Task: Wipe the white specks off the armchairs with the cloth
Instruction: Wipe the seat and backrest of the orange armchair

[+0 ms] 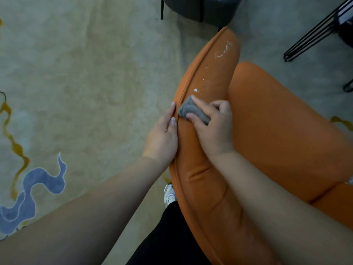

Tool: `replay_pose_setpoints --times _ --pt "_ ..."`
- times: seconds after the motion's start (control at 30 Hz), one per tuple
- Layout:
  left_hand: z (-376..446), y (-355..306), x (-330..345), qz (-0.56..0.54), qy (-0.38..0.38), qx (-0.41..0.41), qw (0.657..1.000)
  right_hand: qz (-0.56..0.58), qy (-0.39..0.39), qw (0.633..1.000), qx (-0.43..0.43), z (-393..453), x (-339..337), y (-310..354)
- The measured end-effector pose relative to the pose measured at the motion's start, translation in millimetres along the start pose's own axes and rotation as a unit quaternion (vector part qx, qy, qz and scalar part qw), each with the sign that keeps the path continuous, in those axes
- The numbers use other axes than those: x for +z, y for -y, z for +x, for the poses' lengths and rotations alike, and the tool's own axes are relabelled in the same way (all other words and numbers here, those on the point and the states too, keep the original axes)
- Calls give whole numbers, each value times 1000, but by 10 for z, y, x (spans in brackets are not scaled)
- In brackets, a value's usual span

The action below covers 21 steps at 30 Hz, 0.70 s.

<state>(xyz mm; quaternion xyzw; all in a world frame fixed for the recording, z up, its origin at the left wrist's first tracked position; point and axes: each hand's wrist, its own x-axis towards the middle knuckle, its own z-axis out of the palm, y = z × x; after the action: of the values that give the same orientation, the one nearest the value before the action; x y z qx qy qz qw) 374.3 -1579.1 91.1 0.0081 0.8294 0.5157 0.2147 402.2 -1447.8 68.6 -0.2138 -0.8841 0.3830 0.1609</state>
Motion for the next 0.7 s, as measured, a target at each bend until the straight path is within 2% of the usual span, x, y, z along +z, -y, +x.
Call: replay_pose_setpoints --times 0.07,0.17,0.27,0.5,0.6,0.7 --pt "46 -12 -3 4 7 -12 1000 4 -1 1000 7 130 35 -2" --pt "104 -39 -1 23 20 -11 999 7 -3 1000 -25 -146 -54 -30" --pt "136 -52 -4 26 24 -18 999 23 4 1000 -8 -319 -100 -54" --pt "214 -98 16 21 16 -6 1000 -15 -22 999 31 380 85 2" --pt "359 -153 5 38 33 11 999 -30 -46 998 10 88 37 9" --pt "546 -209 -25 54 62 22 996 -17 -60 998 26 -12 70 44"
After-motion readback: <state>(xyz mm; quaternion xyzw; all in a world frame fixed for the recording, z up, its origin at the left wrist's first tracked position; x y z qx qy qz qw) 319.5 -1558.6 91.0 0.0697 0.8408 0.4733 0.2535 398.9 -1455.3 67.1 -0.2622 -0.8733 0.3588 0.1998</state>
